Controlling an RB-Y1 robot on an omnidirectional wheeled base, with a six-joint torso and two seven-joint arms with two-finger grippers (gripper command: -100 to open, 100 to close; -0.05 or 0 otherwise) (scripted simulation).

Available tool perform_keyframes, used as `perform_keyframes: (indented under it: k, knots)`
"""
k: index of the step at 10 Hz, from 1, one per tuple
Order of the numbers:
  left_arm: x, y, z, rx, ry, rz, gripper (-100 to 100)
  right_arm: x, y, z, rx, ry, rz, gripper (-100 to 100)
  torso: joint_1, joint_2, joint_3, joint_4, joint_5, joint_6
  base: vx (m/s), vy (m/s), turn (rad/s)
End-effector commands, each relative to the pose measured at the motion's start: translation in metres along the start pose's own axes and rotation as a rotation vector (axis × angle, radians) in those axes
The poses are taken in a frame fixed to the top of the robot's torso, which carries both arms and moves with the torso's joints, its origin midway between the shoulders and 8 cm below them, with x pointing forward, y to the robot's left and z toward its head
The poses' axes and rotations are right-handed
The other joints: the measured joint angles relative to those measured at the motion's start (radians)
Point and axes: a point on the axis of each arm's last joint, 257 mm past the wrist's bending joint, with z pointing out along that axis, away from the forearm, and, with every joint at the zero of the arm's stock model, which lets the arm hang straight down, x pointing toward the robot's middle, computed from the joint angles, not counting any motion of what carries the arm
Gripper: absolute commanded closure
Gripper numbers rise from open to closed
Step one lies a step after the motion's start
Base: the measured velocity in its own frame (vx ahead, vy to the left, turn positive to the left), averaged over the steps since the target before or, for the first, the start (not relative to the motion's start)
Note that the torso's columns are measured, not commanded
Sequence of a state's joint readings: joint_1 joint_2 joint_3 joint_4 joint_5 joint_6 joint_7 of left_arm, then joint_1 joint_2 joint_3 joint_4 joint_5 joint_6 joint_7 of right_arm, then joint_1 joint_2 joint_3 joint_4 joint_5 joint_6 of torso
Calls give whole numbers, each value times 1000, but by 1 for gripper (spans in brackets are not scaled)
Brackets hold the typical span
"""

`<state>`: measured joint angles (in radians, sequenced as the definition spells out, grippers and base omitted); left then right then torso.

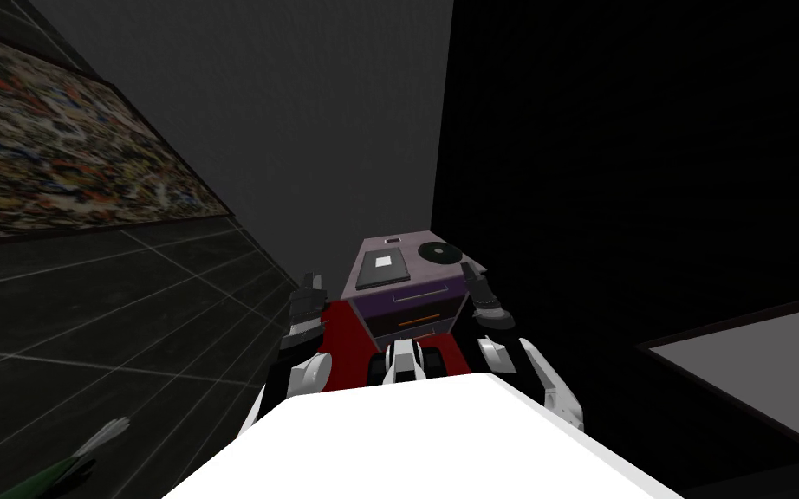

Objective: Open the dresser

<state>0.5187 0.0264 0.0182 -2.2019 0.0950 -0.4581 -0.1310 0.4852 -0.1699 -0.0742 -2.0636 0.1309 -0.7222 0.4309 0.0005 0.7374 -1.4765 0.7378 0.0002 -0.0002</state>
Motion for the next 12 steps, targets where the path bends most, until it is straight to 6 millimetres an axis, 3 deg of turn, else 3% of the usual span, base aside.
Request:
perform_keyframes:
  k: [1,12]
  knots:
    - [0,0,0,0,0,0,0,6,-3,-9,-12,15,-91,-100,-2,2,1,1,0,0,33,43,-83]
    - [0,0,0,0,0,0,0,24,-15,-35,-40,57,-397,-100,0,1,1,0,0,0,1,21,-46]
